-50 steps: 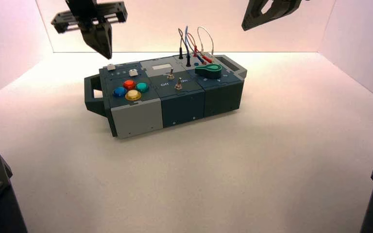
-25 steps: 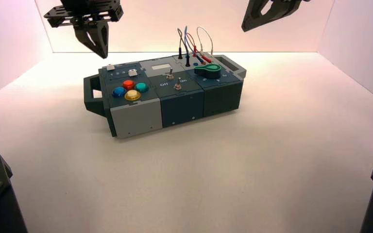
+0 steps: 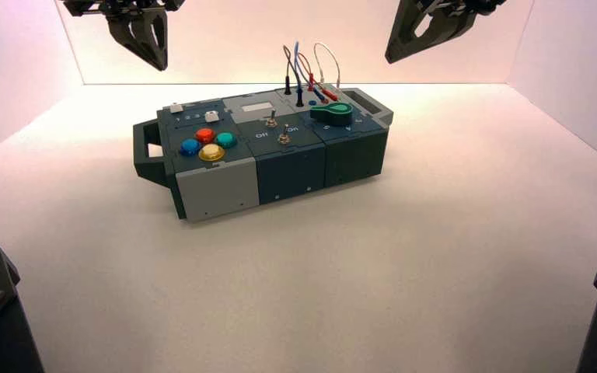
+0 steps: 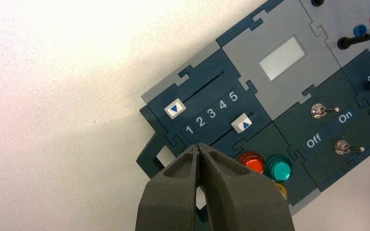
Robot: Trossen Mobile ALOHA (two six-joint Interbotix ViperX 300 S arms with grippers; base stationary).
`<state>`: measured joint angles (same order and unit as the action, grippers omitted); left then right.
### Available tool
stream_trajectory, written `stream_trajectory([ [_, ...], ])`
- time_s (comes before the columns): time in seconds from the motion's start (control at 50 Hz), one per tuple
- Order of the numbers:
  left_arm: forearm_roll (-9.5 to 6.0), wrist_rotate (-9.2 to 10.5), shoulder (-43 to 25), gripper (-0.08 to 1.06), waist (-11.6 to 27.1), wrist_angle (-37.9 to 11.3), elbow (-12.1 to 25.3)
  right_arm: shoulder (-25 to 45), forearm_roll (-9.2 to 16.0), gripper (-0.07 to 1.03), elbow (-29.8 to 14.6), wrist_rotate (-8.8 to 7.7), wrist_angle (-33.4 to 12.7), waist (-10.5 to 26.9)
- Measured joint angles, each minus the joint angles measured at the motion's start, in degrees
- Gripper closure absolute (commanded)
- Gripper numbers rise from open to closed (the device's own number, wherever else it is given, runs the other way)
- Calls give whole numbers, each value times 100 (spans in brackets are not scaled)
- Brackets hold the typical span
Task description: Move the bottom slider to position 1.
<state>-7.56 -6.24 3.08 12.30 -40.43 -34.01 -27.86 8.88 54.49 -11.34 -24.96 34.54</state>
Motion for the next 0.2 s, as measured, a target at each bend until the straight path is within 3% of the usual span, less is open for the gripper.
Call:
stream_trajectory([
  [0.2,-9,-18,0,101,0,26,0,35,-9,98,0,0,-9,0],
])
